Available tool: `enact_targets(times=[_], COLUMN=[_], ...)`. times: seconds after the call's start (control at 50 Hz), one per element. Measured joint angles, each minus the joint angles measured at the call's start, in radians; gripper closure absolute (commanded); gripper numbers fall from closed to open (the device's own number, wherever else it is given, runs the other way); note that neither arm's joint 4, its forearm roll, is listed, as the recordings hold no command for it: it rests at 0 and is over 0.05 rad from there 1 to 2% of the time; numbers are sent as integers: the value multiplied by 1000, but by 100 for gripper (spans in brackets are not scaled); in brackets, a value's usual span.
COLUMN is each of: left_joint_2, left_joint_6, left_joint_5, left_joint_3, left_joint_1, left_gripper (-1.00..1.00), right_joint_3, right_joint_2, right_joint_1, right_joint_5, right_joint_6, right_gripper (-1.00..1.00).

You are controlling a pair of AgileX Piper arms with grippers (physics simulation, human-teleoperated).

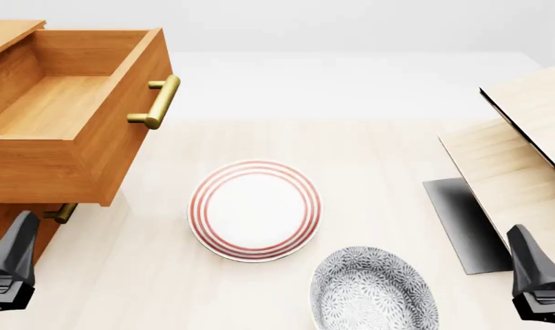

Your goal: Close the top drawer of the cabinet.

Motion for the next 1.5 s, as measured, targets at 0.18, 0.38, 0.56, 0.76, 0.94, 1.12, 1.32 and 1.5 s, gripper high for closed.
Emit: enact_targets(times=[0.18,0.38,0.56,0.76,0.94,1.12,1.32,1.5], left_joint_2=[-31,-45,-51,-54,-55,-55,-56,-46], left_joint_6=[-7,-2,5,-6,-13,-18,12,43], left_joint_5=[30,40,32,-27,-84,-43,-2,31], left_joint_3=[23,33,37,40,36,-62,-155,-212], left_joint_1=[4,1,-4,-10,-18,-27,-50,-74], left_gripper=[-100,-100,-100,-100,-100,-100,-100,-100], right_joint_3=[-2,-3,-3,-3,-3,-2,-2,-2], right_joint_2=[2,6,7,5,4,4,5,4], right_joint_1=[-5,-14,-17,-17,-17,-18,-18,-18], right_joint_5=[-3,-6,-2,2,3,3,2,3], right_joint_6=[-8,-7,0,1,4,6,7,8], right_gripper=[-100,-100,-100,-100,-100,-100,-100,-100])
